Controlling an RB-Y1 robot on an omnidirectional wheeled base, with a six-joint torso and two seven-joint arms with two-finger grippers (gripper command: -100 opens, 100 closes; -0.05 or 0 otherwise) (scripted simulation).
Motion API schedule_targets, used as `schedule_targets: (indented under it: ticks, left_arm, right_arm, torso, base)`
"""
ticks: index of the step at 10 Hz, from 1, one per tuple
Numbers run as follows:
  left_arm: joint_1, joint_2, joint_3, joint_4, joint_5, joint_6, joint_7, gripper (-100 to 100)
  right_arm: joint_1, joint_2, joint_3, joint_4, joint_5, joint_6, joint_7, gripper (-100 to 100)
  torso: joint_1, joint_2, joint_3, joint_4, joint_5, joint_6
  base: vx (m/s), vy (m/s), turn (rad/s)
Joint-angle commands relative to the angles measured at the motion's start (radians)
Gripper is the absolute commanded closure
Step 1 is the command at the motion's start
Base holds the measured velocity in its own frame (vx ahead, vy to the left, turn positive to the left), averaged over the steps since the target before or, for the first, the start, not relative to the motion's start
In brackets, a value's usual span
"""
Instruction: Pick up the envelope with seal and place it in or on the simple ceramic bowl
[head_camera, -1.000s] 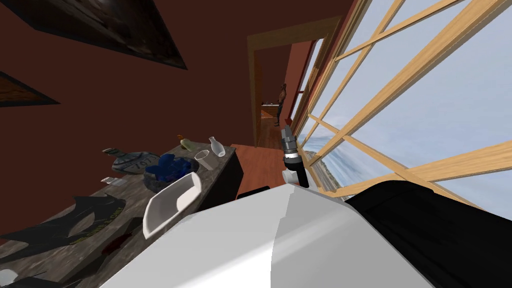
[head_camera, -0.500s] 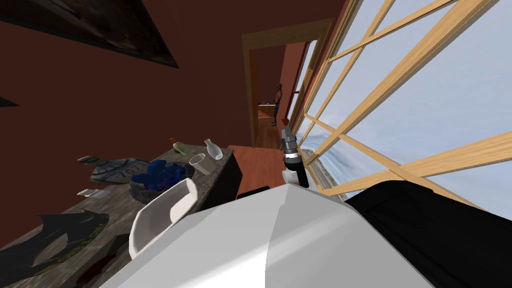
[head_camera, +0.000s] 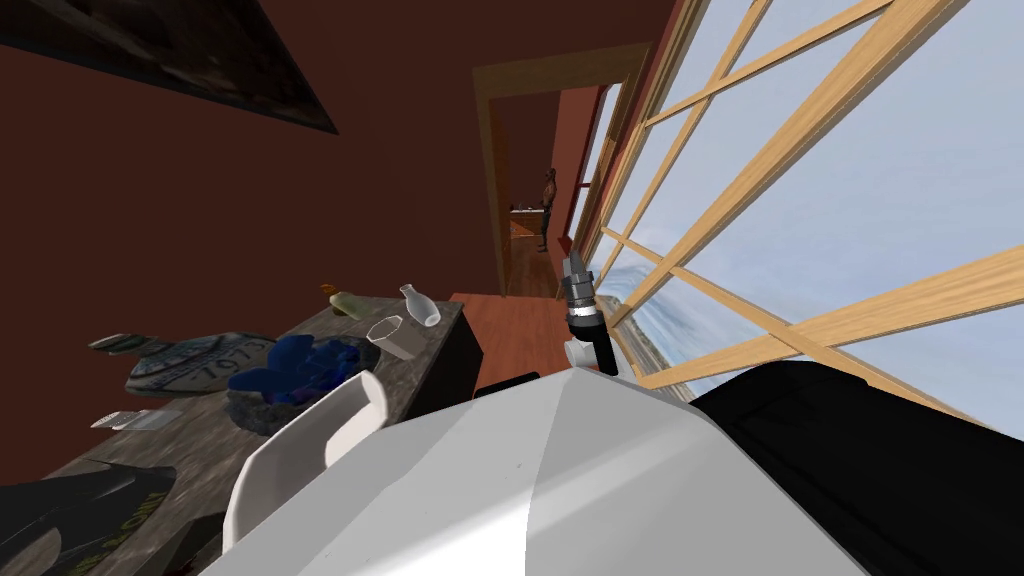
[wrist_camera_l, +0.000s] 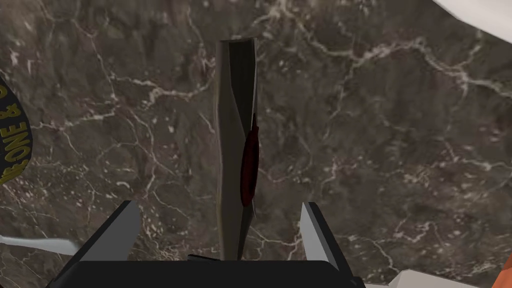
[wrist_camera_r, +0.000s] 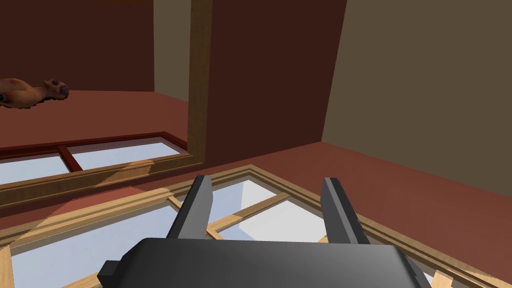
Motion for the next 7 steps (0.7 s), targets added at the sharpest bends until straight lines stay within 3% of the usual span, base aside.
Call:
schedule_targets:
  ticks: [1, 7]
  left_arm:
    - [0.01, 0.005, 0.019, 0.017, 0.02, 0.05, 0.005, -100]
    - [0.036, 0.008, 0.059, 0.054, 0.063, 0.185, 0.012, -100]
  right_arm:
    - [0.0, 0.0, 0.0, 0.0, 0.0, 0.0, 0.0, 0]
    - [0.0, 0.0, 0.0, 0.0, 0.0, 0.0, 0.0, 0]
  torso:
    - [0.0, 0.0, 0.0, 0.0, 0.0, 0.0]
    - [0.0, 0.0, 0.0, 0.0, 0.0, 0.0]
  base:
    - [0.036, 0.025, -0.099]
    - [0.045, 0.02, -0.082]
